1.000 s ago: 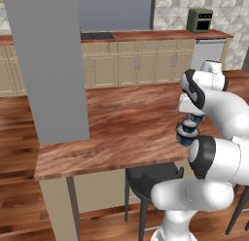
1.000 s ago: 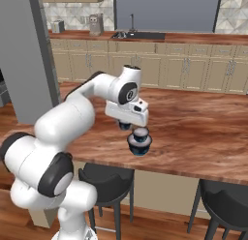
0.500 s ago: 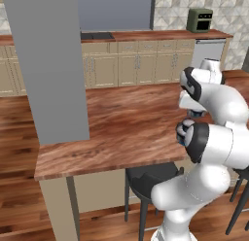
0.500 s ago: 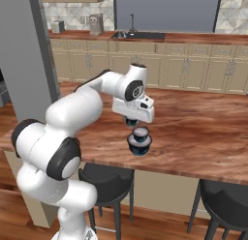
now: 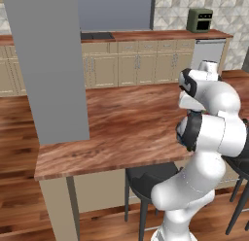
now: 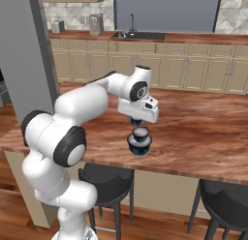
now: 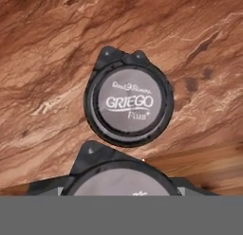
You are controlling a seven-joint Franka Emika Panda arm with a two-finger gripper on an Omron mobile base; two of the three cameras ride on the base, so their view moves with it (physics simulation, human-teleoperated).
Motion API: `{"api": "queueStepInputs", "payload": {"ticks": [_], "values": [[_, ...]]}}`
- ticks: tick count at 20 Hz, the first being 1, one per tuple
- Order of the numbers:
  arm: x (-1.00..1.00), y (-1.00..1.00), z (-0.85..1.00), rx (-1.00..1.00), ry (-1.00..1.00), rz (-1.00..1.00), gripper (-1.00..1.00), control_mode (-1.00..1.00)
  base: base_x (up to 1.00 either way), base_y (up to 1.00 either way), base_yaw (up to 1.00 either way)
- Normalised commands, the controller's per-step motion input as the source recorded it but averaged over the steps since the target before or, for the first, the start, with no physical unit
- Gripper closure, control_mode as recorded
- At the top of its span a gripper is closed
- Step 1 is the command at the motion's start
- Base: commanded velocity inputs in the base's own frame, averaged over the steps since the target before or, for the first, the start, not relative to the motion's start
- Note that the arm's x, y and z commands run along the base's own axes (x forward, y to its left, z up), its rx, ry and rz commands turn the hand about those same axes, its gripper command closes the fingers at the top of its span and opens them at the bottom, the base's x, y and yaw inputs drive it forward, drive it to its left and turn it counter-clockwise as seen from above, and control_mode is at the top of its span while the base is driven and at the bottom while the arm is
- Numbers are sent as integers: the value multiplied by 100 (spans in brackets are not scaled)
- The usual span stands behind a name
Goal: Stack the yogurt containers by placing the smaller containers on top of the larger containers.
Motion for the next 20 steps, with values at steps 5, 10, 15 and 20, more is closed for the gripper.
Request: {"api": "queueStepInputs", "payload": {"ticks": [5,10,15,20], "values": [[28,-3,-32,-4,0,0,100,-100,0,0,0],[26,0,-20,-3,-2,0,100,-100,0,0,0],[21,-7,-12,0,-2,0,100,-100,0,0,0],[6,-17,-6,0,-2,0,100,-100,0,0,0]]}}
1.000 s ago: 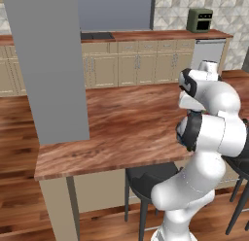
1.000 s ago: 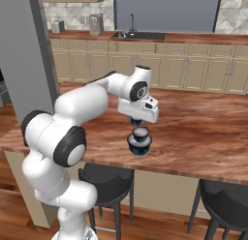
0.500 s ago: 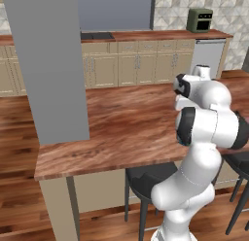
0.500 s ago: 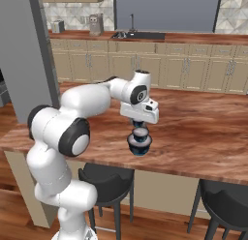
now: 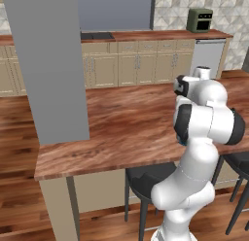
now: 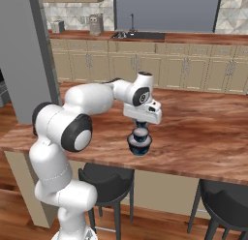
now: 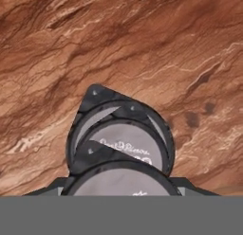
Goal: Stack the yogurt containers by placing the smaller containers on top of the larger containers.
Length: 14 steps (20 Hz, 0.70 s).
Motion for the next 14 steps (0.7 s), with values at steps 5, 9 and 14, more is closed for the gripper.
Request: {"api": "queueStepInputs", "payload": {"ticks": [5,9,14], "values": [[0,0,-9,0,-5,0,100,-100,0,0,0],[0,1,-12,0,-8,0,100,-100,0,0,0],[0,1,-11,0,-6,-1,100,-100,0,0,0]]}}
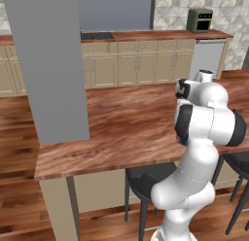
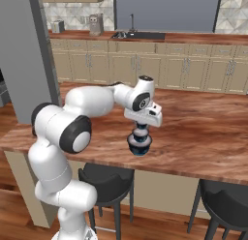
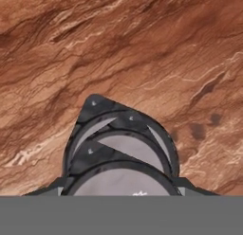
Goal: Stack the yogurt containers by placing the smaller containers on top of the larger containers.
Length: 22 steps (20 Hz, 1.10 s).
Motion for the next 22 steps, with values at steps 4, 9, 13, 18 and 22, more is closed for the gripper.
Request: {"api": "queueStepInputs", "payload": {"ticks": [4,9,13,18,22], "values": [[0,0,-8,0,-2,-2,100,-100,0,0,0],[0,0,-6,0,0,-3,100,-100,0,0,0],[0,0,-8,0,0,-3,100,-100,0,0,0],[0,0,-9,0,0,-3,100,-100,0,0,0],[0,3,-11,-2,0,-3,100,-100,0,0,0]]}}
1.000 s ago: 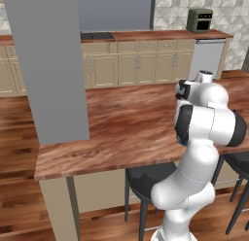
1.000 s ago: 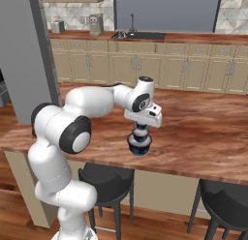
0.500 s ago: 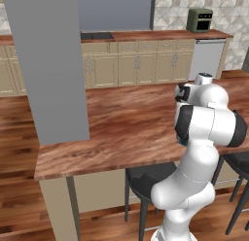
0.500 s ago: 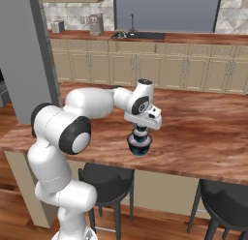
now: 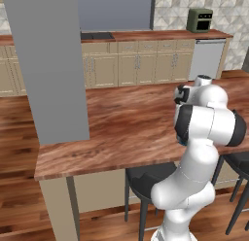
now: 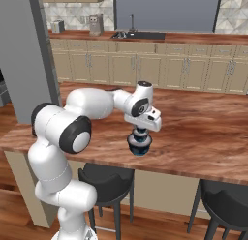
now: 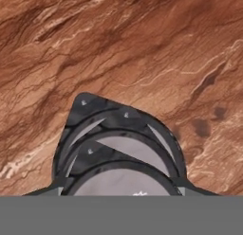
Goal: Stack the yogurt containers by placing the smaller containers on top of the larger containers.
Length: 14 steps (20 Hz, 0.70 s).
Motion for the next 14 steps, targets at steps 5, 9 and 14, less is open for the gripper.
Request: {"api": "queueStepInputs", "payload": {"ticks": [5,9,14], "values": [[0,5,-15,-3,0,-3,100,-100,0,0,0],[0,3,-16,-3,0,-3,100,-100,0,0,0],[0,1,-16,-3,0,-3,100,-100,0,0,0]]}}
